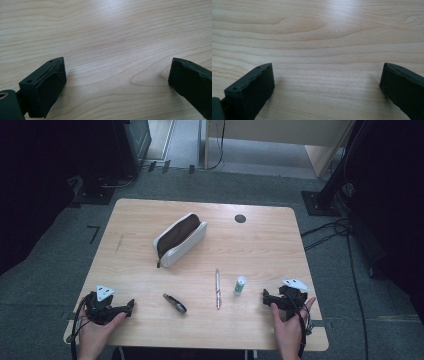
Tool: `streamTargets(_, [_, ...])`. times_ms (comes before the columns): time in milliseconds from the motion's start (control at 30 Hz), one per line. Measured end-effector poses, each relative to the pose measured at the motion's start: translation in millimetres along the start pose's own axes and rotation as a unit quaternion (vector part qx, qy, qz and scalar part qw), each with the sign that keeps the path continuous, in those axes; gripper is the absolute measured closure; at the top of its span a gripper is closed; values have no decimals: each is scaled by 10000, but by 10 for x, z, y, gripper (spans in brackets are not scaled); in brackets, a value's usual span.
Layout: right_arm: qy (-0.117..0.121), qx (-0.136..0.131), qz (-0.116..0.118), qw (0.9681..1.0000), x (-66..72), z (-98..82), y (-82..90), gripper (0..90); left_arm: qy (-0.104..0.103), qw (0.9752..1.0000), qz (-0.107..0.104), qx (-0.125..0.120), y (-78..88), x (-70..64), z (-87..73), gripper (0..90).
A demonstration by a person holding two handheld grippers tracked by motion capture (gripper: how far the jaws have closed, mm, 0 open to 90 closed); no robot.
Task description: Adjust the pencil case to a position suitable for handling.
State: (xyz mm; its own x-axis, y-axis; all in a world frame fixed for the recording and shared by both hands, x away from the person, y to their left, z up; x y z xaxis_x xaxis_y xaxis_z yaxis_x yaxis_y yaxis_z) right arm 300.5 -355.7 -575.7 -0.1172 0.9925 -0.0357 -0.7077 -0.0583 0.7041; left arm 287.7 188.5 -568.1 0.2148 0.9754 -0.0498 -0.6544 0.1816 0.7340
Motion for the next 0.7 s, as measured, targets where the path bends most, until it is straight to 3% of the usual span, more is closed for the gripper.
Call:
streamTargets(167, [-2, -1, 3, 10000, 2, 0, 0, 0, 48, 9999, 109, -78, 28, 13, 39, 77])
streamTargets(267, [-10, -4, 1, 10000, 4, 0, -1, 0, 135, 9994, 12, -311, 85, -9, 184, 119])
streamTargets(367, [-2, -1, 2, 10000, 3, -1, 0, 0, 167, 9990, -117, -403, 103, -32, 305, 146])
streamTargets(533, [0, -3, 1, 10000, 3, -1, 0, 0, 187, 9985, -128, -495, 84, -58, 447, 165])
streamTargets(700, [1, -3, 1, 10000, 3, -1, 0, 0, 277, 9973, -274, -625, 23, -103, 593, 264])
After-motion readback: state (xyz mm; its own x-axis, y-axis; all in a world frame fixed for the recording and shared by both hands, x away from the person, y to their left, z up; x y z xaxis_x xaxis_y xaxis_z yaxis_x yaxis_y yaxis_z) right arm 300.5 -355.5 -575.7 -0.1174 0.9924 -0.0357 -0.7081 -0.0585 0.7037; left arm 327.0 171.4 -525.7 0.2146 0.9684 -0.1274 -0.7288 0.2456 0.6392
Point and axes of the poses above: each handheld gripper's, and its own axes: y roughly backward along the jaws, z roughly out of its top, x roughly to its left, the point moved 7 cm from there along -y, roughly forward along the jaws, and after that the axes turned 5 degrees about y, right-handed, at the moved point
